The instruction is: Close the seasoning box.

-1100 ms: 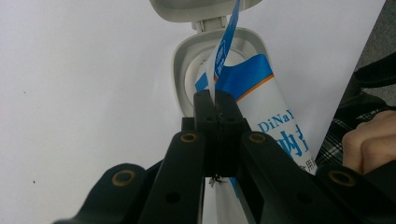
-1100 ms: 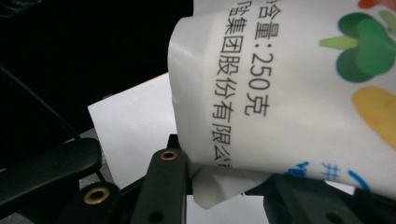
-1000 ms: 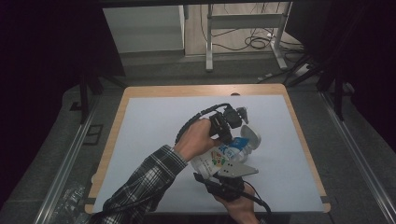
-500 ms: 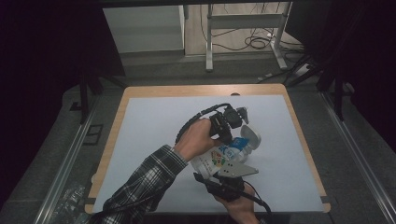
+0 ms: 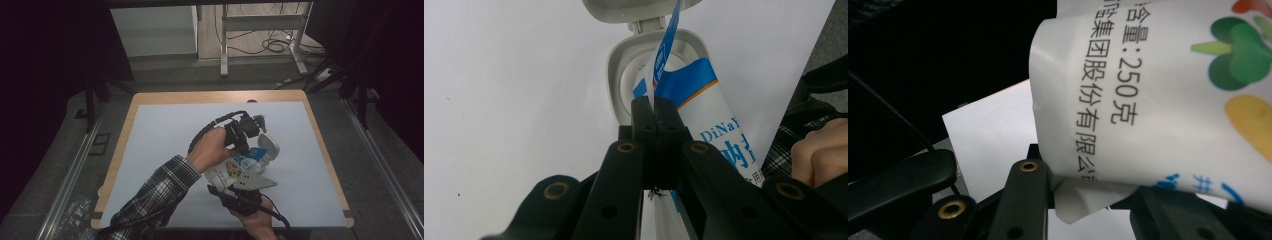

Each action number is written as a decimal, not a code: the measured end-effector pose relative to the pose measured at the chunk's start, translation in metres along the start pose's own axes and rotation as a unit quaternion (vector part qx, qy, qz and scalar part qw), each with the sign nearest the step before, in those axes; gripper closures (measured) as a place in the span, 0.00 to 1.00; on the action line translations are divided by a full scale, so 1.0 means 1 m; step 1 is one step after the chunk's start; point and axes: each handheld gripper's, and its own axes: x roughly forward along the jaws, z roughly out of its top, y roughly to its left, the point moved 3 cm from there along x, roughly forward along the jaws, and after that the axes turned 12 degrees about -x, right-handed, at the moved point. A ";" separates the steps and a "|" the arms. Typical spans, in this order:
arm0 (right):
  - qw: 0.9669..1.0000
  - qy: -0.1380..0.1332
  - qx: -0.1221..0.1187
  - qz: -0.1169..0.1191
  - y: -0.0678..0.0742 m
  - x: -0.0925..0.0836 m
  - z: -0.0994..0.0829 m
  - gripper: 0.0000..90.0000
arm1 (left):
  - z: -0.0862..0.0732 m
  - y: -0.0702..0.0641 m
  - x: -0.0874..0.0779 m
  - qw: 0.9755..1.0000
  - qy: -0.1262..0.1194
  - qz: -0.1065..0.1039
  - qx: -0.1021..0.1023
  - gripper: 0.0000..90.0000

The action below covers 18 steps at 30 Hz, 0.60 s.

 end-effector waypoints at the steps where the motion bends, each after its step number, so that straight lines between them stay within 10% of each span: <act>1: 1.000 0.000 0.000 0.000 0.000 0.000 0.000 0.83 | 0.000 0.000 0.000 1.000 0.000 0.000 0.000 1.00; 18: 1.000 -0.006 -0.003 -0.002 -0.001 0.000 0.001 0.83 | 0.001 0.000 0.000 1.000 0.005 -0.001 0.001 1.00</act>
